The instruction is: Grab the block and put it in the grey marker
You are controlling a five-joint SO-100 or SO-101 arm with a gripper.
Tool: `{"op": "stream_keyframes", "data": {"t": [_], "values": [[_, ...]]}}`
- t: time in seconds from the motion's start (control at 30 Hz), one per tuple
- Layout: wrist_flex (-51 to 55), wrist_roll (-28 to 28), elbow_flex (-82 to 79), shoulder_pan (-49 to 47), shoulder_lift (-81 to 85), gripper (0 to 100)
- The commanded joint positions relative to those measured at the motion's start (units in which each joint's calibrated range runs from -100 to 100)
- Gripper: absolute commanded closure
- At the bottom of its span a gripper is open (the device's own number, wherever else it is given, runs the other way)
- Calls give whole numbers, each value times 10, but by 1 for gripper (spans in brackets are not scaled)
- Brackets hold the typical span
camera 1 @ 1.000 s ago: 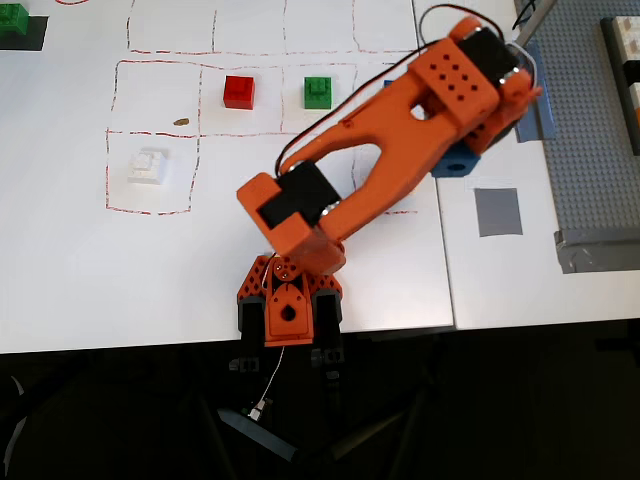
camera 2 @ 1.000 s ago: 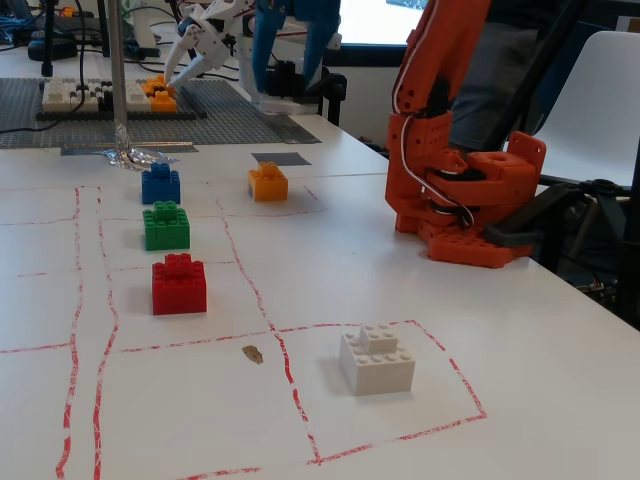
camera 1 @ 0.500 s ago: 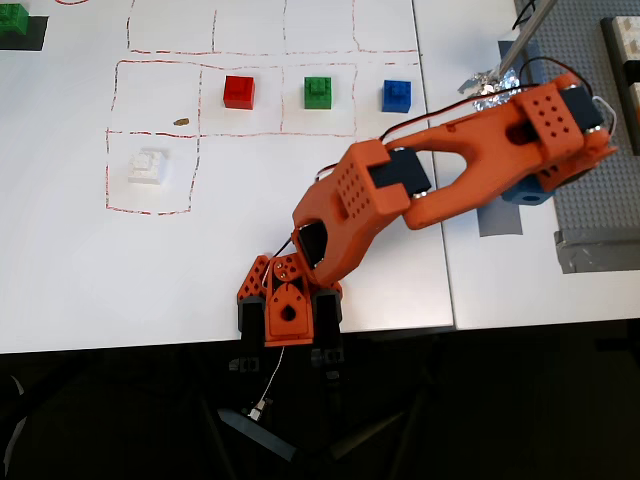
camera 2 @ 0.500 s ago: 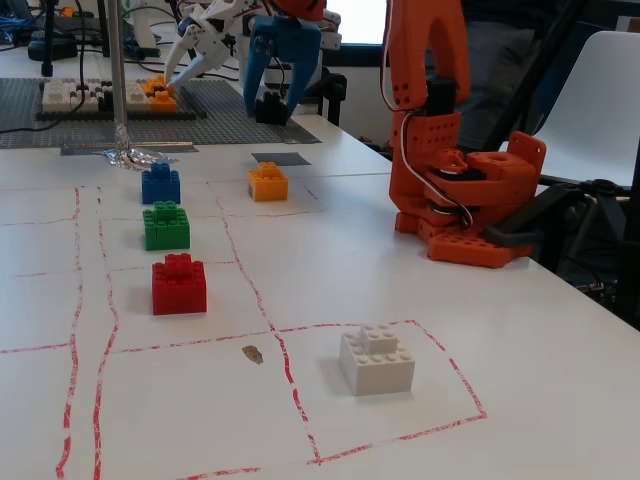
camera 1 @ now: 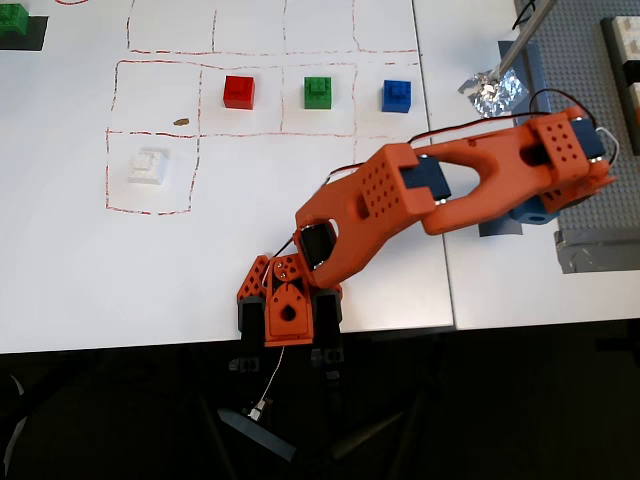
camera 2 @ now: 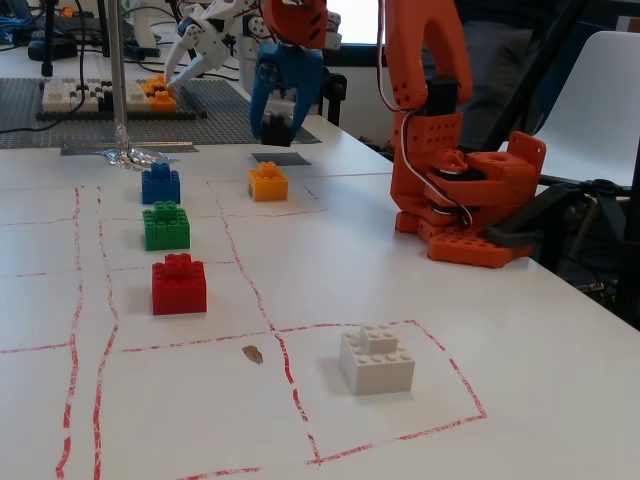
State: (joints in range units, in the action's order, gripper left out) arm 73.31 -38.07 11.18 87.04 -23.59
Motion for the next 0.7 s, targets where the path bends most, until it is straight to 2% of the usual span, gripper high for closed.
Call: {"op": "stream_keyframes", "data": {"t": [0.0, 0.2, 0.3, 0.37, 0.5, 0.67], "values": [[-29, -14, 50, 23, 20, 97], [-39, -33, 50, 31, 4, 91], [-46, -35, 45, 35, 0, 84], [-60, -32, 31, 39, 2, 74], [-61, -33, 18, 41, 13, 65], [-61, -25, 4, 31, 53, 62]]}}
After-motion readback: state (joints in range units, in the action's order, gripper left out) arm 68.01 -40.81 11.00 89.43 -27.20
